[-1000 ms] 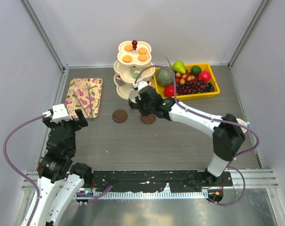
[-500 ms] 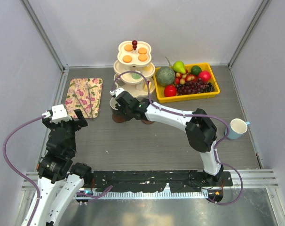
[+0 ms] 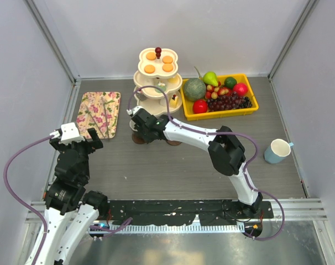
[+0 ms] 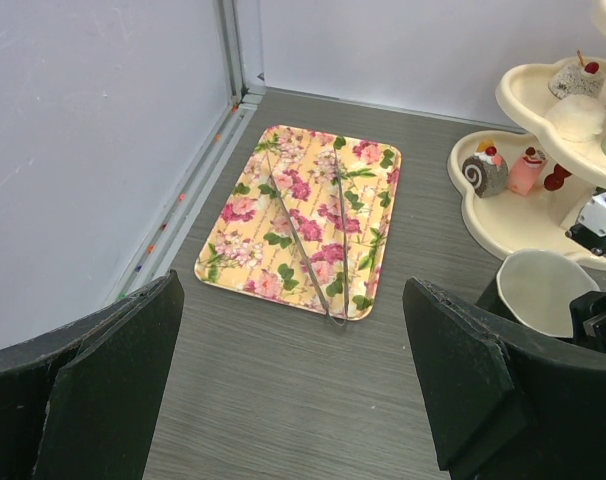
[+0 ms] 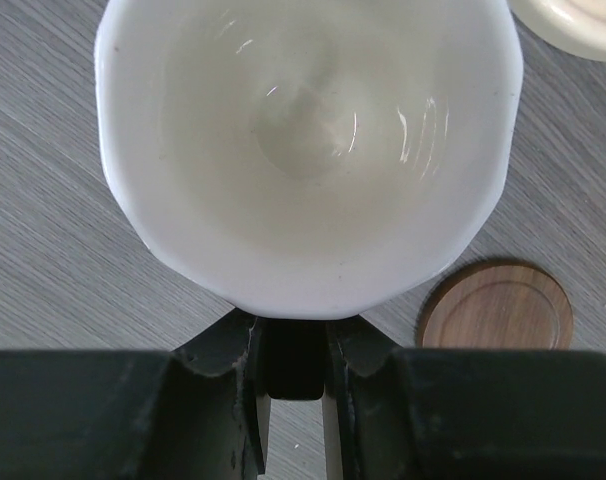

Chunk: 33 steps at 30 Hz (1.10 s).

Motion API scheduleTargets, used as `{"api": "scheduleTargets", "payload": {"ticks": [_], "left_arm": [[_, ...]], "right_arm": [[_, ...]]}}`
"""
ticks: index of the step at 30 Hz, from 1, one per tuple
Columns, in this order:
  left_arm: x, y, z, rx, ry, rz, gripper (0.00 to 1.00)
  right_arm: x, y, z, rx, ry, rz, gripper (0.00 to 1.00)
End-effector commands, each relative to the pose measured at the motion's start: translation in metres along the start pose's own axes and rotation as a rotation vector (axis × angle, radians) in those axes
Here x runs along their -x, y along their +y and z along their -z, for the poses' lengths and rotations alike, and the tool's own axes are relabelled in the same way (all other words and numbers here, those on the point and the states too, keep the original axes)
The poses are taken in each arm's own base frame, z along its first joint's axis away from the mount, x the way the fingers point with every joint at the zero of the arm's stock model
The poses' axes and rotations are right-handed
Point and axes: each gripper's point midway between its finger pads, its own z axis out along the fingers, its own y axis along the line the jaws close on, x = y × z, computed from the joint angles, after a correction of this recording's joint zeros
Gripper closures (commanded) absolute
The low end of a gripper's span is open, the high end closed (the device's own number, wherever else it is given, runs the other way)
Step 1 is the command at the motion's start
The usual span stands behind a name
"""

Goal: Serve the afternoon tea

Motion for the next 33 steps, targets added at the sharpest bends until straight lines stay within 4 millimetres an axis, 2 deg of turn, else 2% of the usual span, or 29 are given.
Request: {"api": "scheduleTargets", "payload": {"ticks": [1,17,26,31,33], "left_arm": [[0.016,0.0,0.0,-0.001,-0.06,0.039,0.01],[0.016,-0.002,0.001,-0.012,-0.063,0.039,0.01],[0.016,-0.003,0.001,-0.018,-0.063,0.039,0.01],[0.016,-0.003,0.001,-0.019,-0.06,0.037,0.01],[0.016,-0.003,0.001,-0.019,-0.062,0.038,0.01]], "right_arm": [[0.054,0.007,0.023,0.011,-0.147,-0.033,0.95],[0.055,0.016,0.026,0.058,-0.131,-0.031,0.92],[0.049,0.019,0.017,0.065,-0.109,-0.035,0.88],[0.048,0.021,0.017,0.071,-0.101,-0.038,0.81],[0.047,0.022,0.016,0.074,-0.096,-0.043,0.72]]}}
